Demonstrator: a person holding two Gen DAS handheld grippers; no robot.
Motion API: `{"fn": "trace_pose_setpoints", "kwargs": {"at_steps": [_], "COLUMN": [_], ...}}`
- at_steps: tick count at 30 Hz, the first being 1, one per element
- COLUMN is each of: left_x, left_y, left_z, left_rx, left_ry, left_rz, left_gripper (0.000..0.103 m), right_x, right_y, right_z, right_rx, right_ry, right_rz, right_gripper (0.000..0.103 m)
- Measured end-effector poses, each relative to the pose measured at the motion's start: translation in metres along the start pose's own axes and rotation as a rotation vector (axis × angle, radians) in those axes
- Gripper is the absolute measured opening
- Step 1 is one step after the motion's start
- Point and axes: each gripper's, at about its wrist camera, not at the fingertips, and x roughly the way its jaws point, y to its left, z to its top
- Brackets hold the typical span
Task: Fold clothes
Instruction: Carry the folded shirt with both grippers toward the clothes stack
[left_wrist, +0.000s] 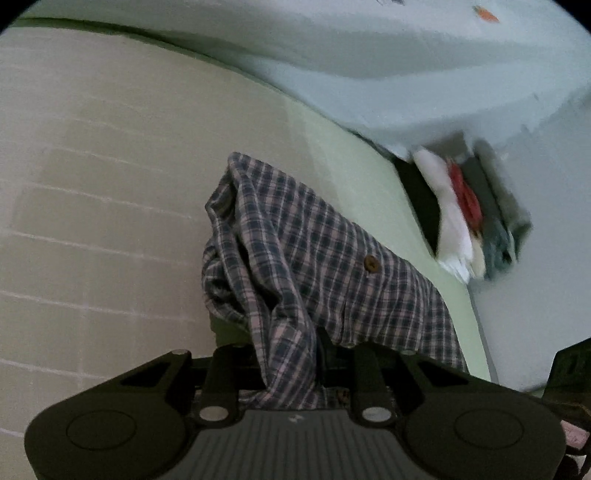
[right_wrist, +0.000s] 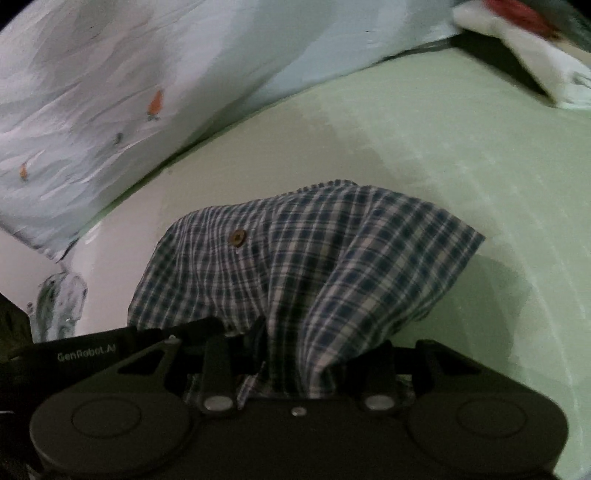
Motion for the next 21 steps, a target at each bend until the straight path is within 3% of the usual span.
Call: {"fn": "trace_pose_setpoints", "kwargs": {"at_steps": [5,11,16,21], "left_x": [0.022,0.051,0.079,0.094], "left_y": [-0.022,-0.084,-0.17,-0.279], "left_z": [-0.019,-0.03,-0.027,-0.014], "left_rx": [0.037,0.108,0.178,0.235], "left_ry": [0.072,0.1,0.012,-0.147], "left_rz": [-0.053,-0.085,-0.109,-0.197], "left_gripper": [0.023,0.023,0.023,0.023], "right_x": [-0.027,-0.069,-0.104,-0.181], "right_y": [-0.035,-0.093,-0.142,-0.192], "right_z": [-0.005,0.009,0.02,0.091], "right_rx": [0.027,0.019,0.012,-0.151], "right_ry": [-0.04,-0.128,-0.202,-0.383], "right_rz": [-0.043,-0.044,-0.046,-0.036], "right_gripper": [0.037,0.037,0.036,0.036]}}
